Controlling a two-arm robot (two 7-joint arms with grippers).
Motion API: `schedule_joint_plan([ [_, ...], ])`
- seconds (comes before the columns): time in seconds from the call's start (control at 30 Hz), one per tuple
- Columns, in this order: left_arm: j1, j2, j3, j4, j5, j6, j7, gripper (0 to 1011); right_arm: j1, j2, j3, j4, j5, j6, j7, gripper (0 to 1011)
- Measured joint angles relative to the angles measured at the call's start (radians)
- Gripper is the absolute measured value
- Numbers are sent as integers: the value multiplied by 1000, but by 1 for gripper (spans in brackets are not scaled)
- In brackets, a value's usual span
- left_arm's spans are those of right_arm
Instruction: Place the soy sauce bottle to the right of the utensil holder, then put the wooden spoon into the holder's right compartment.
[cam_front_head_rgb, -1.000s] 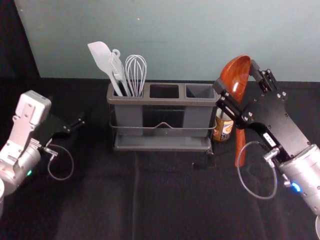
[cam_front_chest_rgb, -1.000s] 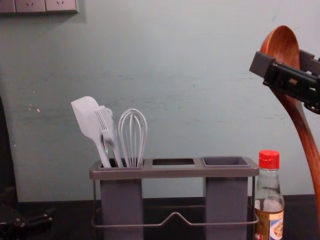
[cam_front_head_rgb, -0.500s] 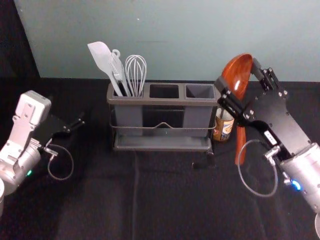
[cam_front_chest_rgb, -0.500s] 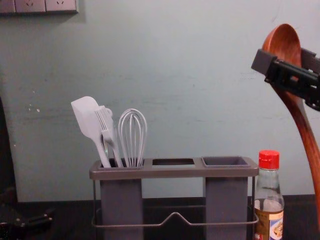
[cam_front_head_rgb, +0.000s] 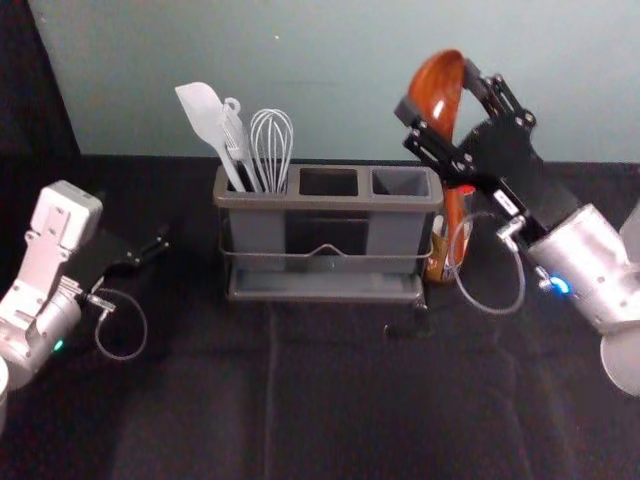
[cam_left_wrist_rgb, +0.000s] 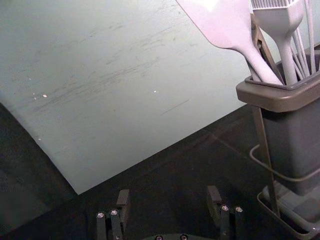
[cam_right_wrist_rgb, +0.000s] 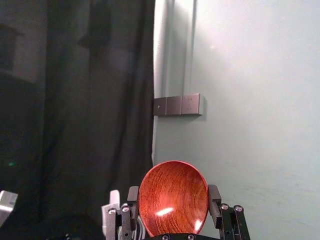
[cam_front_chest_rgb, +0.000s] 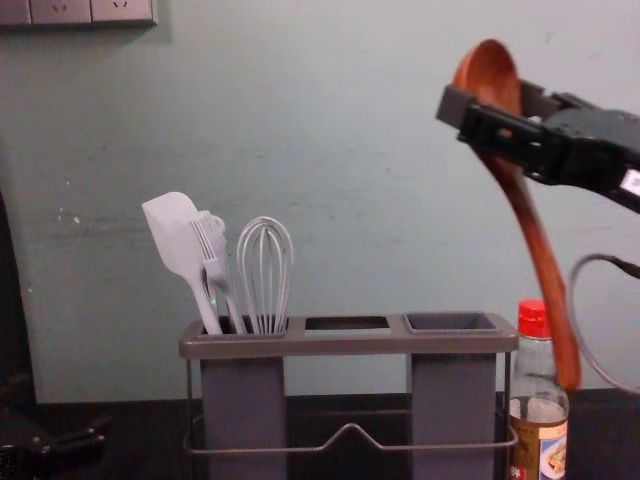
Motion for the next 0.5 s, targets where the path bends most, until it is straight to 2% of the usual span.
schedule_joint_plan([
  [0.1, 0, 0, 0, 0, 0, 0, 0, 1005, 47, -2, -14, 44, 1, -7, 11, 837],
  [0.27, 0, 0, 0, 0, 0, 0, 0, 1005, 157, -19, -47, 152, -1, -40, 22, 837],
  [0.47, 0, 0, 0, 0, 0, 0, 0, 1005, 241, -41, -76, 250, -5, -82, 27, 838],
  [0.5, 0, 0, 0, 0, 0, 0, 0, 1005, 241, -41, -76, 250, -5, -82, 27, 837],
])
